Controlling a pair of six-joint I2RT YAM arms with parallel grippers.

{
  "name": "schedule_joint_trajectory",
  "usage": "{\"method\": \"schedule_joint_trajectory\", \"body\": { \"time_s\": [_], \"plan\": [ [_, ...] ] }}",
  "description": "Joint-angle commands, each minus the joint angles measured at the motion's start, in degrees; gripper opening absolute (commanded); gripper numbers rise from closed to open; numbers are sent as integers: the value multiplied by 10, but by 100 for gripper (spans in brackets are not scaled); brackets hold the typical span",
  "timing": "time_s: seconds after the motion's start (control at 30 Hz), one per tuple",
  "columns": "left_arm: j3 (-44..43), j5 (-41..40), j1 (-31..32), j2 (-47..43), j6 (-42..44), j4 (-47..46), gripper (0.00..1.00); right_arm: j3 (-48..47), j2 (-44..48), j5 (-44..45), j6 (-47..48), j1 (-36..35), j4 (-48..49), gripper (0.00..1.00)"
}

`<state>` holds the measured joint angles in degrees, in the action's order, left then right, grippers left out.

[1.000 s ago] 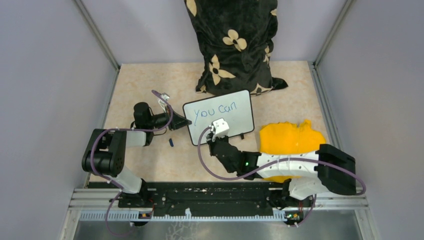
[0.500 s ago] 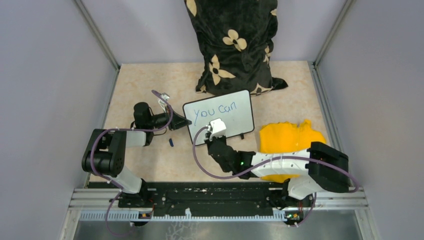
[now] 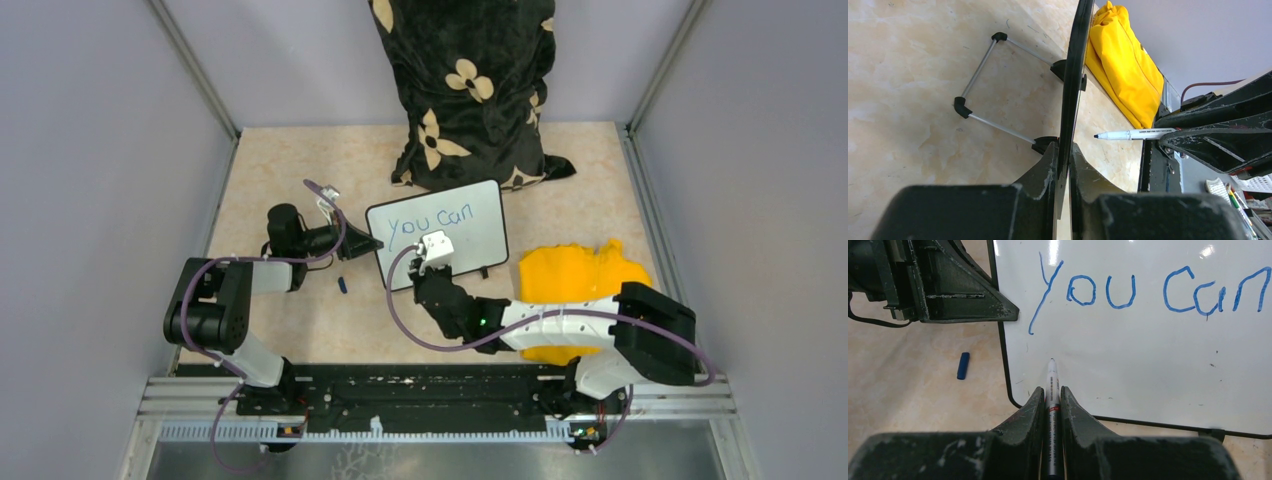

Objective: Write a sentence on the whiteboard

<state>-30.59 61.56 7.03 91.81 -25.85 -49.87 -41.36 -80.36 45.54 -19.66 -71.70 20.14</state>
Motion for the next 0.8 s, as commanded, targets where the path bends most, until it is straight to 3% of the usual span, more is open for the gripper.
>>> {"method": "schedule_joint_trajectory", "body": {
  "time_s": [0.0, 0.77],
  "plan": [
    [-4, -28, 7, 6, 13, 41, 13, -16, -4, -3, -17, 9, 23, 0],
    [-6, -28, 7, 10, 14, 44, 13, 18, -6, -12, -50, 20, 12, 0]
  ]
}}
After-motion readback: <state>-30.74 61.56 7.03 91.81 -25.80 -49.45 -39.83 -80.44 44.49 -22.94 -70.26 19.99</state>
